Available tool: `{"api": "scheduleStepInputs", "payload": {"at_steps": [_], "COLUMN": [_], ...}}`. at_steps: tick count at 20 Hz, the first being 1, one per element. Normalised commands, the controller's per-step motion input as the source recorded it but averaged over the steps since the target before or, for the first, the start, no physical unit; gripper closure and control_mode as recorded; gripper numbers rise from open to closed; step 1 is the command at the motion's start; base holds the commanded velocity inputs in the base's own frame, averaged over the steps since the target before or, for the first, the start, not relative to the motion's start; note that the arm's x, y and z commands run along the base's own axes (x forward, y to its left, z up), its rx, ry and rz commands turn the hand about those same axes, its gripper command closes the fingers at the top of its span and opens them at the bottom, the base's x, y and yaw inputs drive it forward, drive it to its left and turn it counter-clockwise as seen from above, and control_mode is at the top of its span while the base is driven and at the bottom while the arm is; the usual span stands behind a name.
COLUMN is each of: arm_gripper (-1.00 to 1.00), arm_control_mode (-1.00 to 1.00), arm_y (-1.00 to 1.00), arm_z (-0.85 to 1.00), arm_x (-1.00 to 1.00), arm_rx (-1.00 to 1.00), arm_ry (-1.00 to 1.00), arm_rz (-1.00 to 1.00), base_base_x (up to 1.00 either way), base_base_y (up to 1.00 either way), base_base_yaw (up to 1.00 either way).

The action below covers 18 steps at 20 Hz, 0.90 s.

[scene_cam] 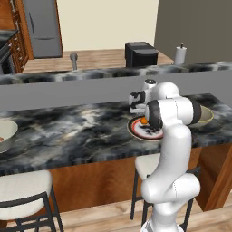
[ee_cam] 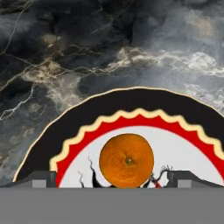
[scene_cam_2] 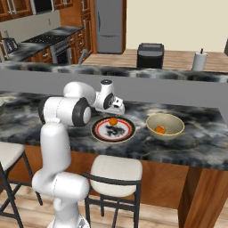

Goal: Take the fruits from the plate on the dining counter and place two fruits in each bowl.

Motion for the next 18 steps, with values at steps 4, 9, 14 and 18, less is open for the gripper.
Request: {"api": "scheduleStepInputs", "payload": {"at_steps": [4, 9, 14, 18], "arm_gripper": [-1.00, -1.00, -1.00, -1.00], "arm_control_mode": [-1.00, -1.00, -1.00, -1.00], "arm_y": [-0.20, -0.04, -0.01, -0.02], "arm_z": [-0.16, -0.13, -0.29, -0.18], "arm_x": [0.04, 0.00, 0.00, 0.00], "arm_rx": [0.01, 0.00, 0.00, 0.01], "arm_ry": [0.00, 0.00, 0.00, 0.00], "arm_rz": [0.00, 0.00, 0.00, 0.00], "base_base_x": [0.00, 0.00, 0.00, 0.00], "base_base_y": [0.00, 0.00, 0.00, 0.00], "base_base_yaw": [0.00, 0.00, 0.00, 0.00]}}
